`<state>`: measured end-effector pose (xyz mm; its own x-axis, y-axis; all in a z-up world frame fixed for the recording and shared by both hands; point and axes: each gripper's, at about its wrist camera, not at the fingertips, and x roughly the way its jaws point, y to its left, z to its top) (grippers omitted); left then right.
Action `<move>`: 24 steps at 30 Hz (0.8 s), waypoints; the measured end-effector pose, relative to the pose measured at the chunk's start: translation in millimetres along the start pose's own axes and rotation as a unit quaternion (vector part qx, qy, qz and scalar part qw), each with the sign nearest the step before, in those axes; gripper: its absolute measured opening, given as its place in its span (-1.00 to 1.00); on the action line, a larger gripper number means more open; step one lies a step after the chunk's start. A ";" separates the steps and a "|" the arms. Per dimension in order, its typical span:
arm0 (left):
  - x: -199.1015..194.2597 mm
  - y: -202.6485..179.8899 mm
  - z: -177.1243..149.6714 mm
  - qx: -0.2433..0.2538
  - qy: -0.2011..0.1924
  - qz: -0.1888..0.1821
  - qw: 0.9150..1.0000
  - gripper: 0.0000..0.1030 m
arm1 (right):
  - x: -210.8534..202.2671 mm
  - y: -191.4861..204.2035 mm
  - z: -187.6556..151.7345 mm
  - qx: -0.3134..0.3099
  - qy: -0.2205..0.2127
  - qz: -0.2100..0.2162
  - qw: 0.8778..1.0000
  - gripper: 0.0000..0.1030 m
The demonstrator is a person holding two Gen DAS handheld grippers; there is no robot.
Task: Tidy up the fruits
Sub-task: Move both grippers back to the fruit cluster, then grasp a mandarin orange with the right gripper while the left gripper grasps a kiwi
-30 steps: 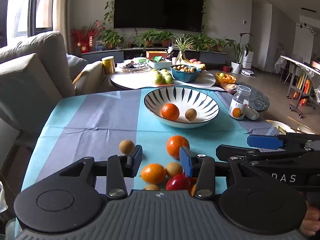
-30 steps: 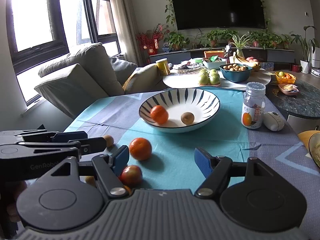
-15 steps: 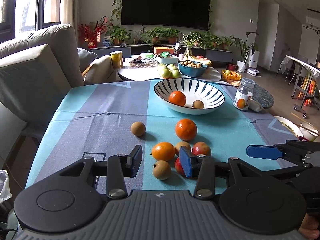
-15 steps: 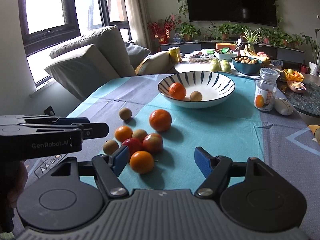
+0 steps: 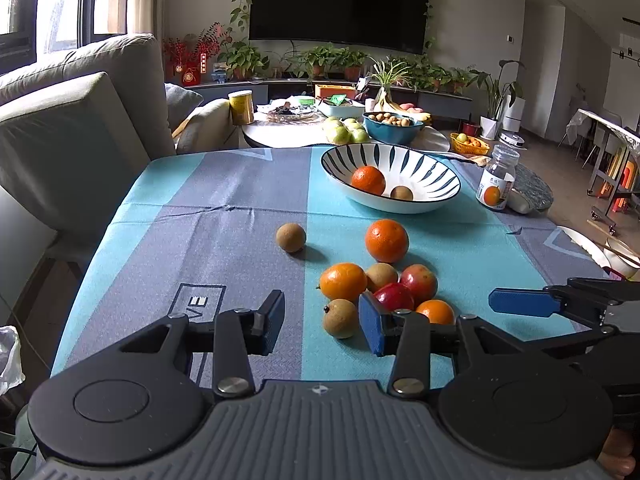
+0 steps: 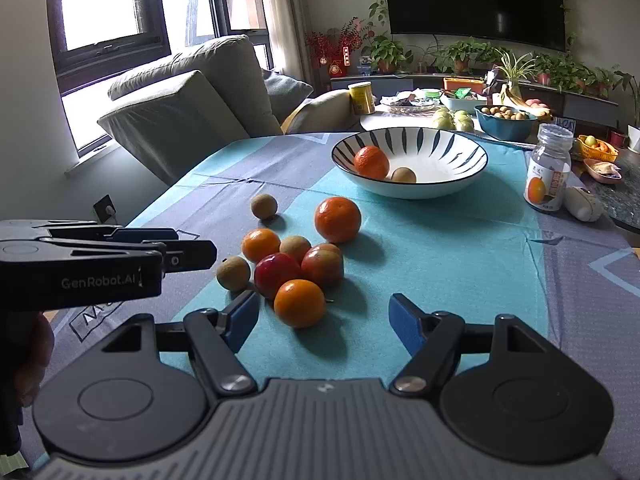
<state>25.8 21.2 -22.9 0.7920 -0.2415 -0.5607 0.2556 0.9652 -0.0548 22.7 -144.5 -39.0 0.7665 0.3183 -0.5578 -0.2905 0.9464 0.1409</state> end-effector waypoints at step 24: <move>36.5 -12.1 -5.6 0.029 0.043 0.004 0.999 -0.25 | -0.4 -23.4 6.5 0.035 -0.004 -0.020 0.999 0.52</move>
<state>48.5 1.3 -47.4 0.7442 -0.2212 -0.6302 0.2824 0.9593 -0.0032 32.8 -166.4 -36.7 0.7813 0.2798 -0.5579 -0.2189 0.9599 0.1749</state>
